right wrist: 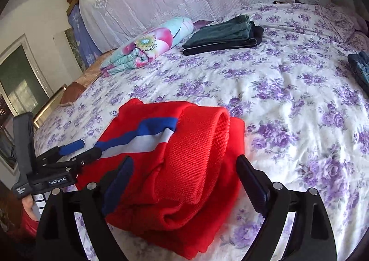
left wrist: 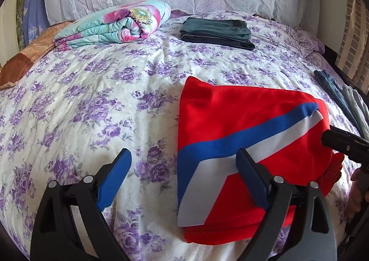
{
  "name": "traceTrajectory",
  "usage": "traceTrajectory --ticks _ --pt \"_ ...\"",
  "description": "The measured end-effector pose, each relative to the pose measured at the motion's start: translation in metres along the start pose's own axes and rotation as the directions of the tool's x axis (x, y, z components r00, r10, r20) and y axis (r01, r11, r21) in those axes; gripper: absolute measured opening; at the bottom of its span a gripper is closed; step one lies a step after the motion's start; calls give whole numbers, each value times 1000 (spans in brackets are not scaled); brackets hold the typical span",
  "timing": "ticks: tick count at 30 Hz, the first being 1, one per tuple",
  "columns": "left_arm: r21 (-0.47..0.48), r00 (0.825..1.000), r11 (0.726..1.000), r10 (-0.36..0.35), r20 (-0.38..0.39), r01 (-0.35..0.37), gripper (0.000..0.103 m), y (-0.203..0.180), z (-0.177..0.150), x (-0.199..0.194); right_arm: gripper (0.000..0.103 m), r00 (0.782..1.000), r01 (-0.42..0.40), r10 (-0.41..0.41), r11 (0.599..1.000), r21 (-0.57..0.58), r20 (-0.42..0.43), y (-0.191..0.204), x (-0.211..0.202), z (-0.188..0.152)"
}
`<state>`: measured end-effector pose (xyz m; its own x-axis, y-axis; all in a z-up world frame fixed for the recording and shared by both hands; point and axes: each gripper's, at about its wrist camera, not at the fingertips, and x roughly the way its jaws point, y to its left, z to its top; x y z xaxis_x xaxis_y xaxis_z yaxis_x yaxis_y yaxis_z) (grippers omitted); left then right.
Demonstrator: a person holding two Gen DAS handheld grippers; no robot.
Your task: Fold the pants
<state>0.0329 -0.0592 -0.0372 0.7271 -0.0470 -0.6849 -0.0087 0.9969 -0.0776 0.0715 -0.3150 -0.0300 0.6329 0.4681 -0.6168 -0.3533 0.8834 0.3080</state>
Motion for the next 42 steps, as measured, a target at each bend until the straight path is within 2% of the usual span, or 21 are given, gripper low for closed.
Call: traceTrajectory --ticks 2,3,4,6,9,10,13,15,18,20,24,26,28,30,31,33,35,37,39,42 --pt "-29 996 996 -89 -28 88 89 3 0 -2 95 999 -41 41 999 27 -2 -6 -3 2" --pt "-66 980 980 -193 -57 189 89 7 0 -2 95 998 -68 68 996 54 -11 -12 -4 4" --pt "-97 962 963 -260 -84 252 89 9 0 0 96 997 -75 77 994 83 -21 -18 -3 7" --pt "-130 944 947 -308 -115 293 89 12 0 6 96 996 -82 87 987 138 -35 -30 -2 12" --pt "-185 921 925 -359 -152 331 92 18 -3 22 96 980 -156 179 959 235 -83 -47 9 13" --pt "-216 908 910 -390 -153 355 92 22 -5 25 96 973 -178 211 945 273 -97 -52 13 13" --pt "-214 898 900 -415 -149 380 93 23 -7 26 96 963 -211 251 925 316 -93 -58 17 9" --pt "-186 902 904 -411 -132 384 95 20 -9 26 96 963 -220 258 920 324 -81 -59 17 7" --pt "-135 933 935 -344 -110 329 98 11 -12 22 96 971 -209 235 928 310 -49 -57 12 1" --pt "-120 944 946 -314 -103 301 98 9 -10 19 96 982 -163 182 946 280 -42 -50 6 -1" --pt "-129 946 948 -305 -110 291 98 12 -13 16 96 1000 -30 31 984 175 0 -32 -18 -12" --pt "-126 946 948 -307 -108 293 98 14 -16 14 99 1000 -7 4 994 110 20 -23 -29 -21" --pt "-113 949 951 -300 -101 288 99 15 -21 13 99 999 39 -39 999 13 -7 -8 -27 -34" --pt "-105 953 955 -287 -99 277 99 15 -24 10 99 990 120 -126 988 -98 -59 4 -14 -48" --pt "-108 955 957 -280 -101 270 99 15 -24 8 99 989 131 -138 984 -121 -49 7 -12 -52" --pt "-120 960 960 -265 -88 254 98 16 -22 1 99 990 138 -141 986 -93 -20 5 -23 -49" --pt "-113 963 961 -261 -64 252 98 18 -16 -9 99 984 172 -169 982 -78 49 2 -42 -46" --pt "-94 967 964 -253 -33 249 98 17 -4 -20 99 982 166 -157 983 -81 107 5 -58 -37" --pt "-65 971 970 -237 -10 236 98 12 10 -23 99 983 148 -133 982 -113 127 12 -60 -25" --pt "-4 985 985 -172 16 172 98 -2 31 -15 99 976 195 -174 965 -176 128 24 -48 -18"
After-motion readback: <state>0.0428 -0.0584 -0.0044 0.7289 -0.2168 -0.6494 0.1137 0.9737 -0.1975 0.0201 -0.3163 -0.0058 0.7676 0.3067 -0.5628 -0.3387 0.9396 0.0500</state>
